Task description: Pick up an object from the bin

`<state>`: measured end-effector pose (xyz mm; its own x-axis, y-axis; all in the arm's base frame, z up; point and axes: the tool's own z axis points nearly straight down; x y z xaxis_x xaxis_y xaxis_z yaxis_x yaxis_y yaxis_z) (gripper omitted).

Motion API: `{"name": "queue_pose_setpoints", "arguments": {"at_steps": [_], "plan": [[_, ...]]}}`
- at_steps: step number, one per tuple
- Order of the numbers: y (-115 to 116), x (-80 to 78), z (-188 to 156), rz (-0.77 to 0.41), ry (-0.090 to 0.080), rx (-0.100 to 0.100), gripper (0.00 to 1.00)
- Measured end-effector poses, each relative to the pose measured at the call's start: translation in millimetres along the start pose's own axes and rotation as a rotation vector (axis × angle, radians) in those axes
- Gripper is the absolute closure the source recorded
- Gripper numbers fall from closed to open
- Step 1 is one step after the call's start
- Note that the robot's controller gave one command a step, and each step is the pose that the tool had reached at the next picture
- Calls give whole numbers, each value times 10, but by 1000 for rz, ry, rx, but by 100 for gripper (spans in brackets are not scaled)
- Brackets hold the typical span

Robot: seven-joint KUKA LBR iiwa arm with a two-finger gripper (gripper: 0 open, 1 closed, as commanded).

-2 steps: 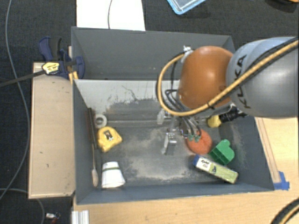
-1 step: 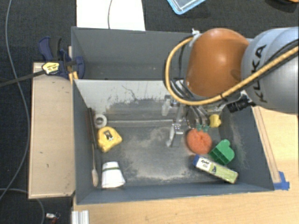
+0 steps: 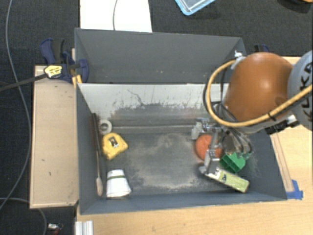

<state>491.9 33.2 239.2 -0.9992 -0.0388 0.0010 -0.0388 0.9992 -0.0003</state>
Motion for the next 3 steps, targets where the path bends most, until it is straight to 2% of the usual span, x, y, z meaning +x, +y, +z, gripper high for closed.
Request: {"name": "queue_pose_setpoints", "arguments": {"at_steps": [1, 2, 3], "plan": [[-349, 18, 654, -15, -20, -4, 0], [-533, -16, 898, -192, -9, -1, 0], [-1023, -538, 1134, 46, -15, -3, 0]]}}
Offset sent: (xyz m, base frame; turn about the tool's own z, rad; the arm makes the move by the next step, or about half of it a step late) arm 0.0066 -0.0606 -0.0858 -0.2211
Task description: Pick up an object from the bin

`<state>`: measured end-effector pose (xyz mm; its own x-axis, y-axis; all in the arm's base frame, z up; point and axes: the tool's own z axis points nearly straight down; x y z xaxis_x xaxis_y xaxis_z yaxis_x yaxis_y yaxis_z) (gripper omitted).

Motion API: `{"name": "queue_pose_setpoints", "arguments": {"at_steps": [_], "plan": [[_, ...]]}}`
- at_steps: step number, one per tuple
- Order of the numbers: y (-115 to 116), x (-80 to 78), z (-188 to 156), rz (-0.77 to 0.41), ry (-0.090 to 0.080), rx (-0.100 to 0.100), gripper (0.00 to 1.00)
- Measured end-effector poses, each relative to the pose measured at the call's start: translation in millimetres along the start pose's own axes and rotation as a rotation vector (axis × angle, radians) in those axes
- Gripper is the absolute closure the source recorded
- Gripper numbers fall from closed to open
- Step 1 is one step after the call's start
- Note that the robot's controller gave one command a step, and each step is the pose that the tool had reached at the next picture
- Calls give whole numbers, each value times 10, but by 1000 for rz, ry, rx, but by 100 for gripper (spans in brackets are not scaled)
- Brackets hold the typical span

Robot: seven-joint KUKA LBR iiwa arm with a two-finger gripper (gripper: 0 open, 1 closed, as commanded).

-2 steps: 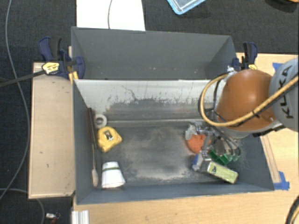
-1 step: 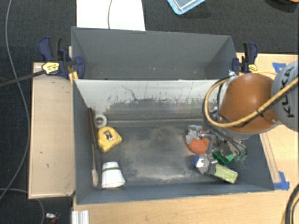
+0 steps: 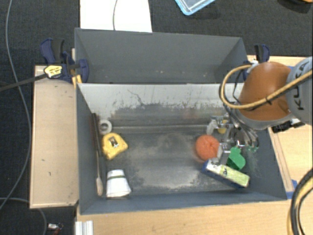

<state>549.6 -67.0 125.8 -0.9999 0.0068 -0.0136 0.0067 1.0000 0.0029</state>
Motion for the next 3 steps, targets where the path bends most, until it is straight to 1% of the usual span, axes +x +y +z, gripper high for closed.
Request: {"name": "queue_pose_setpoints", "arguments": {"at_steps": [1, 2, 3], "plan": [[-153, 28, 157, -25, -5, -2, 0], [-204, 121, 350, -80, -10, -1, 0], [-333, 170, 404, -10, -24, -4, 0]]}}
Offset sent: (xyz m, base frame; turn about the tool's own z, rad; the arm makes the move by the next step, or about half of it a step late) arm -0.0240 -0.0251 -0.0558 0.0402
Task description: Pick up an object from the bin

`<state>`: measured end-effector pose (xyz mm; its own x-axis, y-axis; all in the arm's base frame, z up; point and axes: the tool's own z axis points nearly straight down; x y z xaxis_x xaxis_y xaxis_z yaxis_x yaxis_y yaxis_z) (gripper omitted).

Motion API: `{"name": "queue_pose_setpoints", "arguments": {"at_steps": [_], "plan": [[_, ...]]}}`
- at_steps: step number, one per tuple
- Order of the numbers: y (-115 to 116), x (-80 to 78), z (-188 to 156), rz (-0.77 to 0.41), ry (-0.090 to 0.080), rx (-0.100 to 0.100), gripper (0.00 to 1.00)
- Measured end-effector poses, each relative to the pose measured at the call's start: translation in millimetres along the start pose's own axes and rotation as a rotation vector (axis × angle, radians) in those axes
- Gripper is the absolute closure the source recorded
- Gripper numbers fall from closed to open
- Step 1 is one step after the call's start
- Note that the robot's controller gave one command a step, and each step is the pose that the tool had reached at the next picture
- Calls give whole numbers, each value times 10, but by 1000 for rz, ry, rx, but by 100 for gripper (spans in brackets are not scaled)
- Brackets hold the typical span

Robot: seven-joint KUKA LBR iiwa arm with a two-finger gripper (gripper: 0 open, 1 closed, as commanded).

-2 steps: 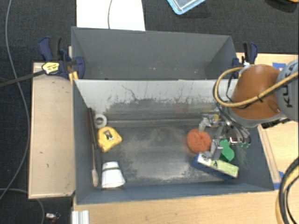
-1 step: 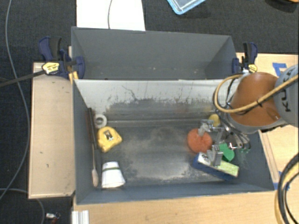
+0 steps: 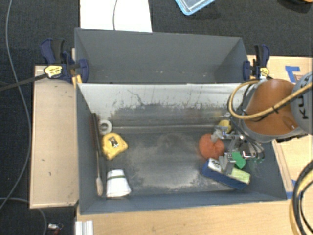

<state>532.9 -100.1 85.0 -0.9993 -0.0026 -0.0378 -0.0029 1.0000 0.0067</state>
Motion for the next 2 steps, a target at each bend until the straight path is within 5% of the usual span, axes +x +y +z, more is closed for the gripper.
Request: {"name": "queue_pose_setpoints", "arguments": {"at_steps": [1, 2], "plan": [[-2, -84, 31, -114, -8, 3, 0], [-73, 10, 39, 155, -13, 5, 0]]}}
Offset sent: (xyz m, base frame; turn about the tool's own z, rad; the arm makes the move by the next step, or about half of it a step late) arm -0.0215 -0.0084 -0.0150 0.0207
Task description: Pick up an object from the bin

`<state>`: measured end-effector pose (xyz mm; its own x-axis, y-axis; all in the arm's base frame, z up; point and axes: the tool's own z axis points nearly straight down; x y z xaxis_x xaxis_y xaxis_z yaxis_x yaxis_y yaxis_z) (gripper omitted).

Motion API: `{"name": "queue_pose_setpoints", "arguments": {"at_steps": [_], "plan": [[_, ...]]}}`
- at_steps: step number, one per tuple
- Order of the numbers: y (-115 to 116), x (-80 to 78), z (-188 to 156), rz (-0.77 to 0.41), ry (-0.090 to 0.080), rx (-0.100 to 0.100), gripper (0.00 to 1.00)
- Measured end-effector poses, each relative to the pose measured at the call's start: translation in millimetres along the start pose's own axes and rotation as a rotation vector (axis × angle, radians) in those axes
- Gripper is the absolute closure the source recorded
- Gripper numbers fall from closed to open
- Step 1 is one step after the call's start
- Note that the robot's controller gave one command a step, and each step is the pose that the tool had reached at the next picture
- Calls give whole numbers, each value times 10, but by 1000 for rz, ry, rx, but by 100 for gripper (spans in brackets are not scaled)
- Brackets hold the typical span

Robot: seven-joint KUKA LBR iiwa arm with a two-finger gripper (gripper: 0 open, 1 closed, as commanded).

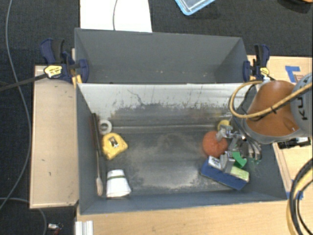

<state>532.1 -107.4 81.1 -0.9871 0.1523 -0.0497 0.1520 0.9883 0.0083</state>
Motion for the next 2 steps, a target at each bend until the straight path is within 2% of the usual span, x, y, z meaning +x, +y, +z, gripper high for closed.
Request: {"name": "queue_pose_setpoints", "arguments": {"at_steps": [1, 2], "plan": [[-31, -225, 27, -23, -10, 1, 0], [-89, -224, 95, -16, -6, -3, 0]]}}
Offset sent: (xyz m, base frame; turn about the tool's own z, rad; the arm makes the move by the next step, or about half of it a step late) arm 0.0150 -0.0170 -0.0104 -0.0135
